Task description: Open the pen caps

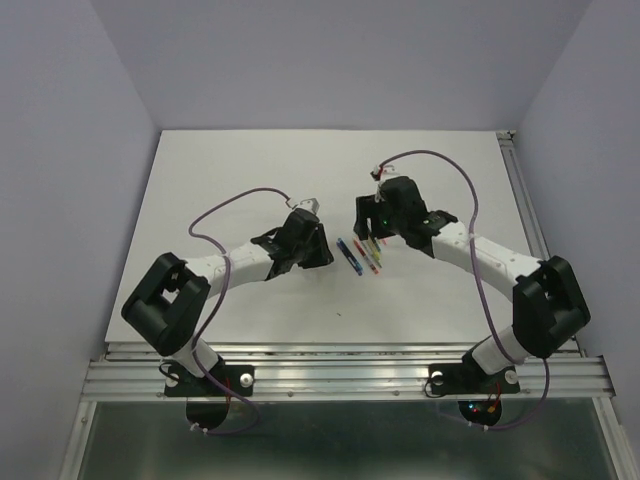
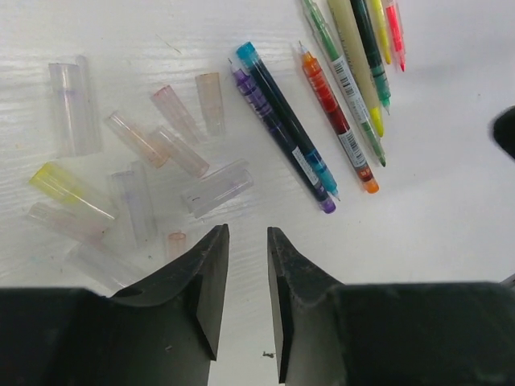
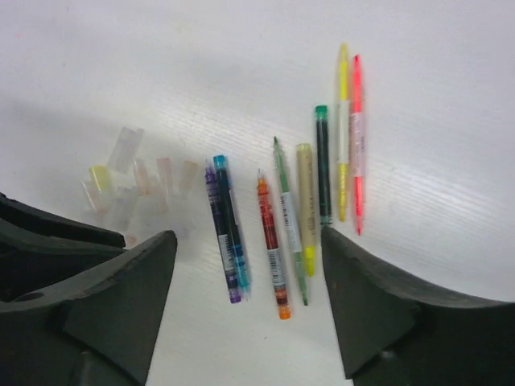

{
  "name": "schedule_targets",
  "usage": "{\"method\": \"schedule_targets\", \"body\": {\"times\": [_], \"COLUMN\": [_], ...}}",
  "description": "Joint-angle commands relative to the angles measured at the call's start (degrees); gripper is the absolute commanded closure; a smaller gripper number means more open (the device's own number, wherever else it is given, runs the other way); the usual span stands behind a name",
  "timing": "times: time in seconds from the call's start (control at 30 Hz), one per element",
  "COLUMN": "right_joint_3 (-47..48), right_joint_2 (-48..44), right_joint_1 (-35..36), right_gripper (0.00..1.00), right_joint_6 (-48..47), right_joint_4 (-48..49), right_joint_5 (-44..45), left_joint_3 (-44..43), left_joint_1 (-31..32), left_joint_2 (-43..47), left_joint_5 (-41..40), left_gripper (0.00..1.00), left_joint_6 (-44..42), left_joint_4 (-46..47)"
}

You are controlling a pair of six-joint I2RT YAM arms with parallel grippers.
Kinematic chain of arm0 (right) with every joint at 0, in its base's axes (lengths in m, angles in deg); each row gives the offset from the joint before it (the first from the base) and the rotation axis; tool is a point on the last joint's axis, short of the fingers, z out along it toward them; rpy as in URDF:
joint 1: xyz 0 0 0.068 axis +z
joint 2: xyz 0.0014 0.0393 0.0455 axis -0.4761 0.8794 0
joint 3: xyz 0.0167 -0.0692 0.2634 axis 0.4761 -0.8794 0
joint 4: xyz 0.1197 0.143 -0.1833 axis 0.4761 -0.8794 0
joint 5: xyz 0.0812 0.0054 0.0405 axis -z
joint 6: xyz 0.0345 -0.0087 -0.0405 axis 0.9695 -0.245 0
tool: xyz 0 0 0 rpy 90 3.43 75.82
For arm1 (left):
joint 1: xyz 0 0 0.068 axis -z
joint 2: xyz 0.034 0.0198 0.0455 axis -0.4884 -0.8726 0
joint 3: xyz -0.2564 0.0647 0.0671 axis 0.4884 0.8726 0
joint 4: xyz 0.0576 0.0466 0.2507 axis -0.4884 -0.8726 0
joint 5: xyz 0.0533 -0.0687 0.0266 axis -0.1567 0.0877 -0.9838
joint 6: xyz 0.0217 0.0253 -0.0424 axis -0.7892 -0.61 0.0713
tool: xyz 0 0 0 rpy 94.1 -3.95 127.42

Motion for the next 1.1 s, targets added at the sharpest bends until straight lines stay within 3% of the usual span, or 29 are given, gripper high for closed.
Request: {"method": "schedule_targets", "body": {"times": [0.0, 0.03, 0.07, 0.2, 0.3, 0.43, 0.67, 1.07], "right_joint_3": [-2.93, -3.55, -4.26, -5.23, -6.02, -6.72, -4.44, -1.28], "right_joint_2": [-6.65, -7.62, -9.02, -9.57, -8.78, -6.32, -0.35, 8.35], "right_joint_1": [-1.50, -1.94, -3.25, -8.60, -14.22, -20.74, -24.00, -26.20], "right_gripper": [0.10, 0.02, 0.00, 0.00, 0.00, 0.00, 0.00, 0.00], "right_joint_6": [6.66, 7.46, 7.73, 6.60, 4.93, 3.96, 1.84, 0.44], "right_joint_4": [1.93, 1.84, 1.92, -1.66, -2.03, -1.68, -3.00, -1.94], "right_joint_5": [12.38, 13.90, 14.78, 14.97, 13.66, 9.52, 9.09, 6.18], "left_joint_3": [-2.51, -2.51, -2.60, -2.42, -1.28, 1.35, 6.98, 8.48], "left_joint_1": [0.69, 0.69, 0.86, 1.13, 1.22, 1.22, 0.95, 0.34], "left_joint_2": [0.53, 0.88, 1.92, 6.40, 11.50, 19.57, 27.59, 28.39], "left_joint_5": [-0.59, -0.50, -0.42, -0.42, -0.68, -1.91, -8.58, -10.96], "left_gripper": [0.57, 0.51, 0.40, 0.15, 0.03, 0.01, 0.01, 0.01], "left_joint_6": [-1.25, -1.34, -1.43, -2.40, -2.92, -3.19, -2.58, -2.13], "left_joint_4": [-0.74, -0.82, -0.82, -0.82, -0.82, -0.56, -2.67, -6.19]}}
